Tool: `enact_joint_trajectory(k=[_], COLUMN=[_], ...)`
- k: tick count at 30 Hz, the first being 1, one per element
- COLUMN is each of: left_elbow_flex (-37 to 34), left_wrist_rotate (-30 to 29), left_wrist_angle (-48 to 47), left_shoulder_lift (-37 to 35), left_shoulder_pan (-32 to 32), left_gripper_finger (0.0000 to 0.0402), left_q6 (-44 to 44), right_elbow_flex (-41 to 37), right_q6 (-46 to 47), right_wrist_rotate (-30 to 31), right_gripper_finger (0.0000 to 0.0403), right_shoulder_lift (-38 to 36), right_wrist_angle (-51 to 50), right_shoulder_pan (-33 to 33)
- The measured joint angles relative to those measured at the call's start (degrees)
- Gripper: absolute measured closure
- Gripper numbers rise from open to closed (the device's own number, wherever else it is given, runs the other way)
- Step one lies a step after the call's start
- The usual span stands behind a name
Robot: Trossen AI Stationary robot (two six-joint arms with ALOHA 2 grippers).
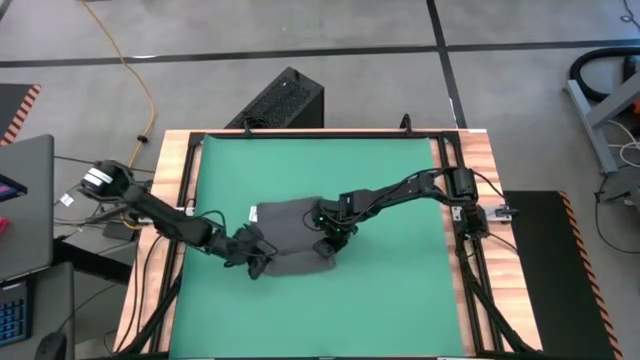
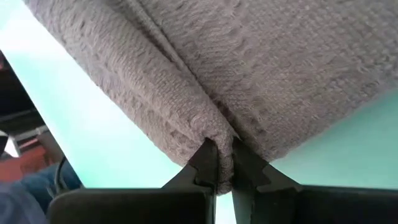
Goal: Roll towel
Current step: Roll the gray towel
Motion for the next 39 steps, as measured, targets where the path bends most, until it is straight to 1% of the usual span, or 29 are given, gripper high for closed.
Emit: enact_joint_trajectory(k=[2,4,10,13,16,20,23,25,28,30,32,34,36,39], left_elbow_flex=[-0.05,-0.1,-0.08,-0.08,-0.05,-0.05,0.01,0.01,-0.01,-0.03,-0.03,-0.03,-0.03,-0.03], left_wrist_rotate=[-0.87,0.07,7.94,9.73,8.72,7.75,7.13,5.68,3.04,1.62,1.64,1.85,1.86,1.85], left_wrist_angle=[-2.0,-1.55,2.79,2.66,1.88,0.43,-1.86,-2.15,-2.46,-2.62,-2.67,-2.7,-2.72,-2.67], left_shoulder_lift=[-1.64,-1.82,-0.27,-0.41,-0.81,-0.86,-0.92,-0.92,-0.92,-0.9,-0.9,-0.9,-0.9,-0.9], left_shoulder_pan=[0.0,-0.04,-1.23,-1.56,-1.7,-1.74,-1.45,-1.43,-1.46,-1.4,-1.4,-1.38,-1.36,-1.34], left_gripper_finger=[0.0401,0.0401,0.0401,0.04,0.0398,0.0399,0.0399,0.0399,0.0396,0.0393,0.0392,0.0392,0.0392,0.0392], left_q6=[0.0,-0.05,-1.94,-2.89,-3.29,-0.97,1.42,5.19,10.83,11.78,11.85,11.57,10.81,10.06], right_elbow_flex=[-0.03,-0.09,-0.13,-0.19,-0.26,-0.16,0.19,0.2,0.31,0.31,0.31,0.31,0.35,0.52], right_q6=[0.37,0.73,0.71,-0.5,-2.29,-4.19,-7.64,-10.36,-14.81,-17.49,-19.6,-23.12,-27.1,-34.41], right_wrist_rotate=[0.4,0.46,0.13,0.7,0.8,1.11,4.96,7.83,10.16,11.55,12.52,12.8,14.5,17.46], right_gripper_finger=[0.0361,0.0361,0.0361,0.0358,0.0344,0.0313,0.0292,0.0281,0.0265,0.0254,0.0245,0.0242,0.0246,0.0263], right_shoulder_lift=[0.03,0.03,0.08,0.08,0.09,-0.64,-2.7,-4.25,-5.99,-7.1,-8.65,-10.28,-11.74,-12.48], right_wrist_angle=[1.18,1.51,2.15,3.76,5.9,6.76,6.81,7.21,7.45,7.39,7.48,8.88,10.67,14.36], right_shoulder_pan=[-0.04,-0.04,-0.13,-0.04,-0.07,-0.29,-0.42,-0.46,-0.42,-0.3,-0.23,0.4,2.09,7.05])
